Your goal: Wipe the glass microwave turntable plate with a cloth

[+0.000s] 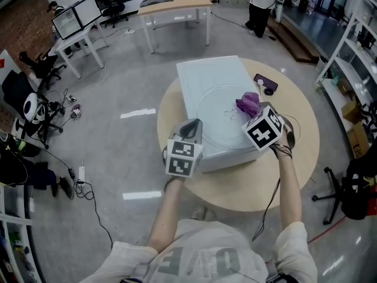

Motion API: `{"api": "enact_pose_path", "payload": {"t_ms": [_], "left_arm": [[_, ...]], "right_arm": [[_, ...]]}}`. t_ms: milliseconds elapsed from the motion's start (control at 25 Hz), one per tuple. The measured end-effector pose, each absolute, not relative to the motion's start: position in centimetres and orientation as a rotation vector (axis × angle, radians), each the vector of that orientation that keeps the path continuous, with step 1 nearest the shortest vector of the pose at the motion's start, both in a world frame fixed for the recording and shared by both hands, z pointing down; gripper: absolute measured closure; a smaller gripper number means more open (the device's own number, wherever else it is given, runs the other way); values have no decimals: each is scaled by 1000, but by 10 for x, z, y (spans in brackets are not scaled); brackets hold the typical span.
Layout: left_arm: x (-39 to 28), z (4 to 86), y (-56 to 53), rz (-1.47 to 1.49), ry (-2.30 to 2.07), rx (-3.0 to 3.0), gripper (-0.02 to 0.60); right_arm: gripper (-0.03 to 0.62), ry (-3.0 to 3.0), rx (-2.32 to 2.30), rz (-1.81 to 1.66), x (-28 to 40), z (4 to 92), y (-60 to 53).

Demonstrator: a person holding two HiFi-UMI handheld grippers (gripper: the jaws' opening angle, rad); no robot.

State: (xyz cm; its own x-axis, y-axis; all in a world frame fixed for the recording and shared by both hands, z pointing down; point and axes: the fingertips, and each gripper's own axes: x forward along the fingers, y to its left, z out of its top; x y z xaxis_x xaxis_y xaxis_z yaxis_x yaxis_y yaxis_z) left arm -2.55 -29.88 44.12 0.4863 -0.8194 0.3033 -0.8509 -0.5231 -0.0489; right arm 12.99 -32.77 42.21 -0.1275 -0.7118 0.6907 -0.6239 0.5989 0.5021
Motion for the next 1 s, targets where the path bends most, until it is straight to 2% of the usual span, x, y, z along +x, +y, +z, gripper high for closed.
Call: {"api": "enact_pose_path", "payload": {"t_ms": [480,1000], "left_arm": [[-25,442,-299,441,-1484,2610,580],[-22,442,-303,431,-1480,2615,580]], "right_arm": [[546,-1853,994,-160,120,424,-229],[545,-1877,976,-138,116,425,-194]]}}
